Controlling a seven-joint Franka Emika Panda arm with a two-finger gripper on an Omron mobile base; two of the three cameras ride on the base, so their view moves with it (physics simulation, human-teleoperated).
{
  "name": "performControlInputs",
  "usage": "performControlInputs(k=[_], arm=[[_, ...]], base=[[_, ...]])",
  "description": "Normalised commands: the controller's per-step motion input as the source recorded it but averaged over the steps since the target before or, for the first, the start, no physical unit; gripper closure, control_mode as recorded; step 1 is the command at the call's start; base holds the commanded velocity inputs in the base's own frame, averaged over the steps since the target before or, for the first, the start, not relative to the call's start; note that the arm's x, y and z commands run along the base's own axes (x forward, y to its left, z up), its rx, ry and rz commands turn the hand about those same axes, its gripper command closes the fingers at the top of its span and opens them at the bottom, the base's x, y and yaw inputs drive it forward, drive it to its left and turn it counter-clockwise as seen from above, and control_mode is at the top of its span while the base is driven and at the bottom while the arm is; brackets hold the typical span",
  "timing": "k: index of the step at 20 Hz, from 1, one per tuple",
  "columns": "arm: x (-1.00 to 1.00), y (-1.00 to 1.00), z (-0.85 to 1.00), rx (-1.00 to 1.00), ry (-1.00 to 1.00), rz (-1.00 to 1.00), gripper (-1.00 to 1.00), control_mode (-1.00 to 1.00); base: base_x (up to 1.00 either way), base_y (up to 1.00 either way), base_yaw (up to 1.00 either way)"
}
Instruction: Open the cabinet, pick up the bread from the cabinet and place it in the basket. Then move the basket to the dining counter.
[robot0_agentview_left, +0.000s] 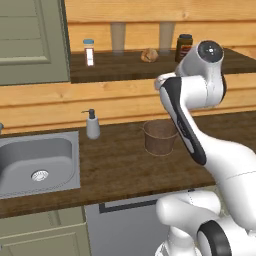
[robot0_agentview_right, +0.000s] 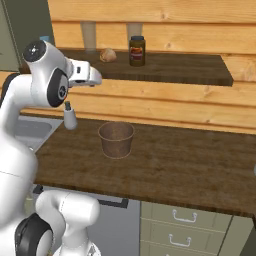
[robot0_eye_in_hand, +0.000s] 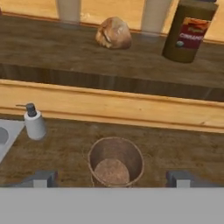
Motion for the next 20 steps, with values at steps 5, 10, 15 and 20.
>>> performControlInputs(k=[5,10,15,20], arm=[[0.15,0.0,0.59,0.0,-0.17,-0.08,-1.0,-1.0],[0.51,0.0,0.61,0.02,-0.12,-0.06,-1.0,-1.0],[0.87,0.0,0.21,0.13,0.07,0.0,-1.0,-1.0],[0.86,0.0,-0.08,0.11,0.15,0.0,-1.0,-1.0]], base=[[0.0,0.0,0.0],[0.0,0.0,0.0],[0.0,0.0,0.0],[0.0,0.0,0.0]])
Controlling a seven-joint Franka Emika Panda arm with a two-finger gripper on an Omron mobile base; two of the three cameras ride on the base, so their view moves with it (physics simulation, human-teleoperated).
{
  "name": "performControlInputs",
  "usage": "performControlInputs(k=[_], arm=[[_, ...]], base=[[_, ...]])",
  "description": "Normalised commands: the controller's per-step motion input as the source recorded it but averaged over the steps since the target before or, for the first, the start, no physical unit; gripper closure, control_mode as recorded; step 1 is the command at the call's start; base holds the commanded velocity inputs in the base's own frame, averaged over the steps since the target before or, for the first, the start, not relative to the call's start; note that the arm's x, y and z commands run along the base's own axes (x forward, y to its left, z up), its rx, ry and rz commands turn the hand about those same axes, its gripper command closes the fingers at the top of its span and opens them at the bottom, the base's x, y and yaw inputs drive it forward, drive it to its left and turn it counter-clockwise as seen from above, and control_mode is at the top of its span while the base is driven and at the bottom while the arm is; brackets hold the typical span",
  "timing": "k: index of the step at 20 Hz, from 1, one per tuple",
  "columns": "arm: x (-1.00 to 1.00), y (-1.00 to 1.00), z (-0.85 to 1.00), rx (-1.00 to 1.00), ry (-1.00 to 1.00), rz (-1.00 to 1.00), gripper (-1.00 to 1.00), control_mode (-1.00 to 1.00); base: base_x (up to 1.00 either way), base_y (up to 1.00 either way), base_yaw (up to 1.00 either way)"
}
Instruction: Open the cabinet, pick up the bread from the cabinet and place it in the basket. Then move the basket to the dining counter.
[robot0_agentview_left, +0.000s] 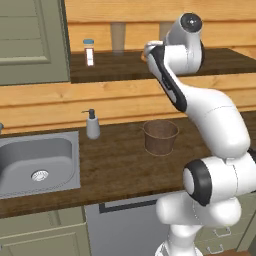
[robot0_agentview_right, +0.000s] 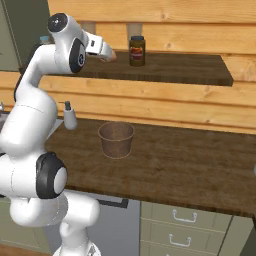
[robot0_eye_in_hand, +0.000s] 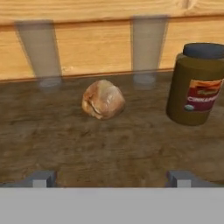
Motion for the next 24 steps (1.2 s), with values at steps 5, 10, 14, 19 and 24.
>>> performControlInputs(k=[5,10,14,19,24], arm=[[0.39,0.0,-0.04,0.02,0.01,-0.01,-1.0,-1.0],[0.62,0.0,-0.37,0.0,0.05,0.0,-1.0,-1.0],[0.39,0.0,-0.04,0.0,0.0,0.0,-1.0,-1.0],[0.4,0.0,0.0,0.0,0.0,0.0,-1.0,-1.0],[0.65,0.0,0.0,0.0,0.0,0.0,-1.0,-1.0]], base=[[0.0,0.0,0.0],[0.0,0.0,0.0],[0.0,0.0,0.0],[0.0,0.0,0.0],[0.0,0.0,0.0]])
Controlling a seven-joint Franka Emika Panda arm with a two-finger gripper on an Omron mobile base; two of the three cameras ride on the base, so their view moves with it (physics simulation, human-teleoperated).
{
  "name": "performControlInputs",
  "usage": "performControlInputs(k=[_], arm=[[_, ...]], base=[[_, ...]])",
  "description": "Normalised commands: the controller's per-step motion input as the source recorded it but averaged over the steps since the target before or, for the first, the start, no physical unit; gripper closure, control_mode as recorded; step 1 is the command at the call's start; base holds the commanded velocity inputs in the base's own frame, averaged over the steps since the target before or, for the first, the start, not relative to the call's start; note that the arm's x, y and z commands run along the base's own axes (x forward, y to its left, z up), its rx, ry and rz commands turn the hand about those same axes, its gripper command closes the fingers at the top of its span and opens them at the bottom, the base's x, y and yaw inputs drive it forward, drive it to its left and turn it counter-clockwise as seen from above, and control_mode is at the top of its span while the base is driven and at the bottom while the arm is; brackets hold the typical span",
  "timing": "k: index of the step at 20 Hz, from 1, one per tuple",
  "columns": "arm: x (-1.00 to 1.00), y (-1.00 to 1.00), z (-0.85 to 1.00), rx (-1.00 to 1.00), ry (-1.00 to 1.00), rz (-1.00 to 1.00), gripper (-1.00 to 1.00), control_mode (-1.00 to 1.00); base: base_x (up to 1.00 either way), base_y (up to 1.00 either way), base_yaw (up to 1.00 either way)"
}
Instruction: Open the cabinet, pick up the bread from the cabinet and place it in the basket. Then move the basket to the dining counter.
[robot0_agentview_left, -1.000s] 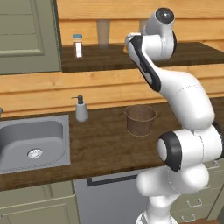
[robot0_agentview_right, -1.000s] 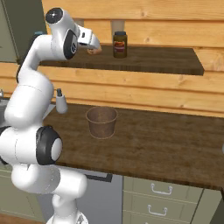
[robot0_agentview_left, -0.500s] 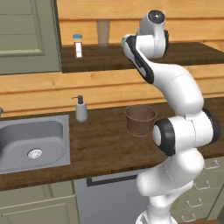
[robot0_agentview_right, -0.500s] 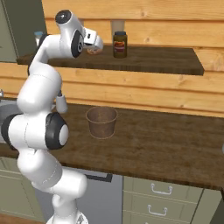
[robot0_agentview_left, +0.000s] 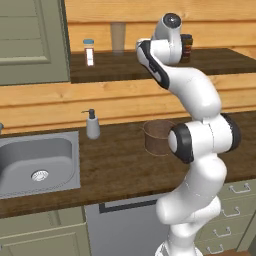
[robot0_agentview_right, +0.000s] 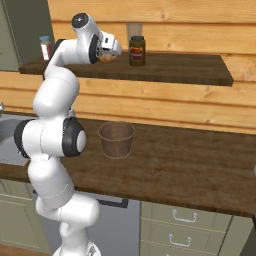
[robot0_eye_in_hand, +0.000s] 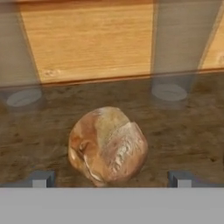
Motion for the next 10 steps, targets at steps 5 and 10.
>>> performControlInputs(k=[5,10], arm=[[0.56,0.0,0.0,0.0,0.0,0.0,-1.0,-1.0],[0.29,0.0,-0.02,0.0,0.0,0.0,-1.0,-1.0]], base=[[0.0,0.0,0.0],[0.0,0.0,0.0]])
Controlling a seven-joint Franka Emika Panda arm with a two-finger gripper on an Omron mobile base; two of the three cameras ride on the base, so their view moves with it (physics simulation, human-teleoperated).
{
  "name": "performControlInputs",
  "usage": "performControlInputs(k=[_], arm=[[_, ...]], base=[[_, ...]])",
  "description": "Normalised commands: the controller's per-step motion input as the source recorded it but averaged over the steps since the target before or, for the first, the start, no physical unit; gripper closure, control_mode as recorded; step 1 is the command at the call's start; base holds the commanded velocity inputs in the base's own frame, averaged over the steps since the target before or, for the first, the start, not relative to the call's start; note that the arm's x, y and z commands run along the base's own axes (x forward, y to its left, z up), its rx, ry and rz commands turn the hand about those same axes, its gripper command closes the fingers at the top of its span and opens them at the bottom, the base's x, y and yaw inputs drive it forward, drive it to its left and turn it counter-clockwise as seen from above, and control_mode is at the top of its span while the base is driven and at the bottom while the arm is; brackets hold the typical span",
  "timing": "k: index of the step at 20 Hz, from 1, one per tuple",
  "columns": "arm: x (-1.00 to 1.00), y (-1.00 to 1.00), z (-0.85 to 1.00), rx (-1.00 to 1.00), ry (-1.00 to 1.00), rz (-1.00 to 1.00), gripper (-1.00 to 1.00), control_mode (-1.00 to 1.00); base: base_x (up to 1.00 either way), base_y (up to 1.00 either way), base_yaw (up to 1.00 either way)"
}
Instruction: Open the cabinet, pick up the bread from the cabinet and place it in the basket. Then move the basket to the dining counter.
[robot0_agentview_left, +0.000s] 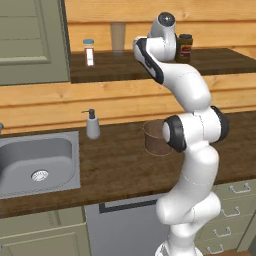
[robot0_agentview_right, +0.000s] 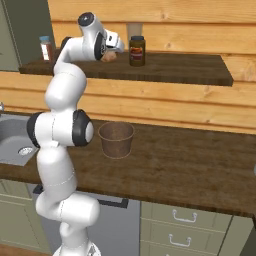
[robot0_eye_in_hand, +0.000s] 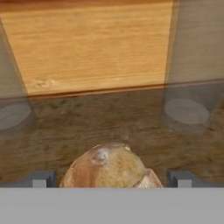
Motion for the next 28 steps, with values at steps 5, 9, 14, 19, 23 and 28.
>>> performControlInputs(k=[5,9,14,19,23,28], arm=[[0.25,0.0,-0.1,0.0,0.0,0.0,-1.0,-1.0],[0.01,0.0,-0.31,0.0,0.0,0.0,-1.0,-1.0],[0.0,0.0,-0.16,0.0,0.0,0.0,1.0,-1.0],[-0.05,0.0,0.0,0.0,0.0,0.0,1.0,-1.0],[-0.69,0.03,0.0,0.0,-0.06,0.01,1.0,-1.0],[-1.0,0.07,-0.02,-0.01,-0.03,0.0,1.0,-1.0]], base=[[0.0,0.0,0.0],[0.0,0.0,0.0],[0.0,0.0,0.0],[0.0,0.0,0.0],[0.0,0.0,0.0],[0.0,0.0,0.0]])
